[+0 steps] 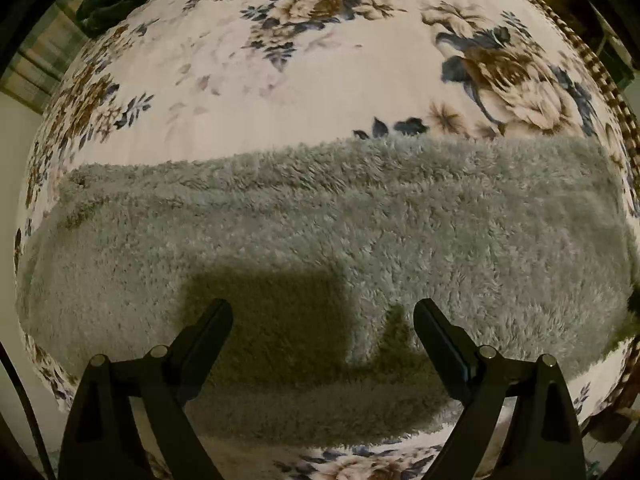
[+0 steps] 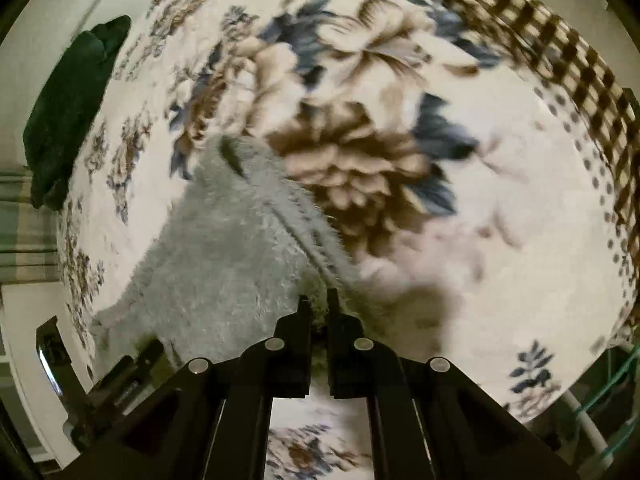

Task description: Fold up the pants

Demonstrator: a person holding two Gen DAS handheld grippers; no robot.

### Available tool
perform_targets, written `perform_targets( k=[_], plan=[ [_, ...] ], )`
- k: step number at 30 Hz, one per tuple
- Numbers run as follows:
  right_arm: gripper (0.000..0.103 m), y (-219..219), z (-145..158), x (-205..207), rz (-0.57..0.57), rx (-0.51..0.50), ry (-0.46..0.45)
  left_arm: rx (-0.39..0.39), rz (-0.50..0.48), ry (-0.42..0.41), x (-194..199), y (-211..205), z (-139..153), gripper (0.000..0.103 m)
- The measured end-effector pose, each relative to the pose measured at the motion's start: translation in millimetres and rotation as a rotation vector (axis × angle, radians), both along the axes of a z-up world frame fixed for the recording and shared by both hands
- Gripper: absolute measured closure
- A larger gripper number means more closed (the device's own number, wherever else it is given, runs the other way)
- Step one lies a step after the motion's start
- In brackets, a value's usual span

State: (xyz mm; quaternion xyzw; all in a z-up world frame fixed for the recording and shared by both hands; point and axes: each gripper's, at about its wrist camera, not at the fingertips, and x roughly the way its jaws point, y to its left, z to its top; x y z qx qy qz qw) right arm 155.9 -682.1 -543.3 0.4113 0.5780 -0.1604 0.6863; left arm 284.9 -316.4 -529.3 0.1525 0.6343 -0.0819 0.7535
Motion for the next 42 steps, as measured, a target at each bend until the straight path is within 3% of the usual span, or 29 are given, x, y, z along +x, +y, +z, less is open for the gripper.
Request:
perform_targets(
  k=[2,4,6,7,13,16,18,19,22,26,33,36,37,38,39,40,42],
  plan=[
    [0.093,-0.5,-15.7,-3.4,0.019,0.061,0.013,-0.007,-0.004,0.007,-1.2,-3.7,-2.2,0.01],
    [0.074,-0.6,-24.0,-12.0,-0.009,0.141,-0.028,-0.008,-0.017,0.01,-3.5,-8.4,-3.5,0.01],
    [0.021,0.3,-23.4,-28.2,-0.044,0.153,-0.058,-0.014,-0.024,0.02,-6.0,-10.8,-5.9,0.01],
    [0.018,1.6,-24.4,-36.7,-0.07,0.159,-0.085,-0.019,-0.022,0.033,-7.1,-11.1,-8.5,0.01],
    [0.018,22.9,-83.7,-55.8,-0.171,0.365,-0.192,-0.067,0.008,0.11,-14.5,-8.2,-33.8,0.01],
    [0.017,30.3,-110.0,-41.3,-0.201,0.374,-0.27,-0.099,0.03,0.142,-13.8,-5.6,-48.9,0.01],
    [0.017,32.0,-116.2,-40.3,-0.274,0.409,-0.346,-0.117,0.051,0.164,-8.8,-1.8,-58.0,0.01],
    [0.017,32.8,-116.0,-40.6,-0.322,0.458,-0.431,-0.13,0.062,0.171,-6.1,1.1,-60.3,0.009],
    [0.018,36.8,-112.9,-33.4,-0.33,0.465,-0.524,-0.17,0.09,0.194,2.4,8.2,-67.6,0.002],
    [0.017,50.4,-128.4,-11.8,-0.321,0.505,-0.533,-0.18,0.099,0.239,14.9,9.8,-83.5,0.0],
    [0.017,75.5,-124.4,17.2,-0.298,0.469,-0.543,-0.132,0.123,0.298,30.0,5.1,-93.2,0.0],
    [0.018,92.7,-121.5,29.4,-0.31,0.439,-0.531,-0.127,0.099,0.234,27.4,3.0,-71.0,0.0],
    [0.02,96.7,-119.8,32.9,-0.316,0.423,-0.525,-0.114,0.081,0.201,23.7,4.0,-63.1,0.0],
    [0.036,99.8,-117.3,36.4,-0.328,0.4,-0.507,-0.097,0.064,0.163,21.4,4.8,-54.3,0.0],
    [0.068,102.7,-114.6,38.8,-0.338,0.389,-0.497,-0.083,0.05,0.127,19.3,6.7,-45.4,0.0],
    [0.079,105.8,-112.5,42.6,-0.339,0.376,-0.48,-0.071,0.034,0.089,17.6,10.8,-34.3,0.0],
    [0.082,114.6,-101.4,52.7,-0.321,0.32,-0.449,-0.056,0.024,0.058,17.4,16.9,-21.1,0.0]
  ],
)
